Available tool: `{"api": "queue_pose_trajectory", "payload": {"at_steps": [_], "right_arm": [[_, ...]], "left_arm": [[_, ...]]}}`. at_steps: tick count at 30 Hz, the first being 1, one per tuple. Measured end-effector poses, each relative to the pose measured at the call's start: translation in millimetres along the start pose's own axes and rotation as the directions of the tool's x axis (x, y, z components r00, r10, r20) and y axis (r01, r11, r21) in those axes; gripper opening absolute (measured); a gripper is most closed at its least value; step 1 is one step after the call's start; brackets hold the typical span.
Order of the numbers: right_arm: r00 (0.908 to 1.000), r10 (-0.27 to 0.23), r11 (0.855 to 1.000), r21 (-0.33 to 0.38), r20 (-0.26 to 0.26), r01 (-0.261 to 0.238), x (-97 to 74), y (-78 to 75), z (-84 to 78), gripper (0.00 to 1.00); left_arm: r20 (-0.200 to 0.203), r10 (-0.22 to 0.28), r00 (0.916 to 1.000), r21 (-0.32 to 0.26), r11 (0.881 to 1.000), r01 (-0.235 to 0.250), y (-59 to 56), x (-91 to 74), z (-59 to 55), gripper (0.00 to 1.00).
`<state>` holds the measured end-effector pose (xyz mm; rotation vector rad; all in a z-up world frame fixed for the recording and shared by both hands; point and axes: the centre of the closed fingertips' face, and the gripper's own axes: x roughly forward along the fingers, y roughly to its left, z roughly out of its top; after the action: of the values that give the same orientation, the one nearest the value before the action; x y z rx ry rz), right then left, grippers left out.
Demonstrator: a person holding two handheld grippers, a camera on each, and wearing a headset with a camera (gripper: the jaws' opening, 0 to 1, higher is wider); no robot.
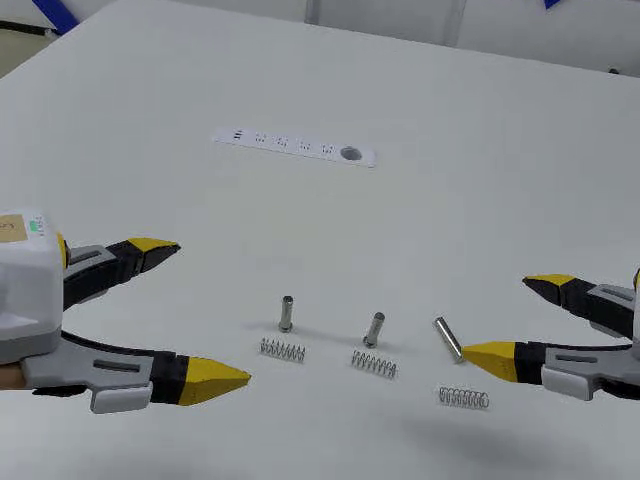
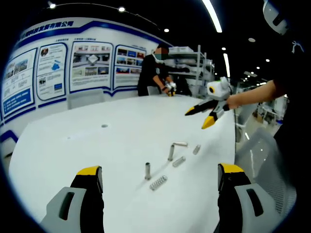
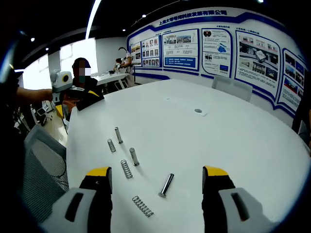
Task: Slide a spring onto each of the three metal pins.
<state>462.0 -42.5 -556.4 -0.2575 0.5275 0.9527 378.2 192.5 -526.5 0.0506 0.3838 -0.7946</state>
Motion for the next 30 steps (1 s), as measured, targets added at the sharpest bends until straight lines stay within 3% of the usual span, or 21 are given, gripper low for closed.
{"api": "queue_pose_trajectory", "payload": {"at_steps": [6,13,18,23,24,30], "right_arm": [[0.9988,-0.005,1.0,0.028,-0.049,0.006,9.3,-8.0,-13.2,0.58],[0.9973,0.002,0.999,0.045,-0.074,0.002,30.3,-7.4,-19.6,0.5],[0.996,-0.033,0.998,0.058,-0.083,0.038,46.4,-15.5,-20.9,0.38],[0.9848,-0.084,0.988,0.112,-0.152,0.102,58.5,-27.7,-35.6,0.28],[0.984,-0.082,0.984,0.144,-0.159,0.105,60.9,-28.1,-37.8,0.27],[0.9766,-0.089,0.977,0.172,-0.196,0.124,68.3,-28.3,-46.8,0.23]], "left_arm": [[-0.016,-0.001,0.9999,-0.006,1.0,0.001,1.7,3.0,-6.7,1.0],[-0.016,0.0,0.9999,-0.019,1.0,-0.001,3.0,5.0,-7.8,1.0],[-0.028,0.001,0.9996,-0.017,1.0,-0.001,4.4,3.5,-10.0,1.0],[-0.027,0.006,0.9996,-0.027,1.0,-0.007,5.5,1.1,-11.0,1.0],[-0.026,0.006,0.9996,-0.028,1.0,-0.007,5.3,0.8,-11.2,1.0],[-0.036,0.011,0.9993,-0.04,0.999,-0.012,7.2,0.7,-16.3,1.0]]}}
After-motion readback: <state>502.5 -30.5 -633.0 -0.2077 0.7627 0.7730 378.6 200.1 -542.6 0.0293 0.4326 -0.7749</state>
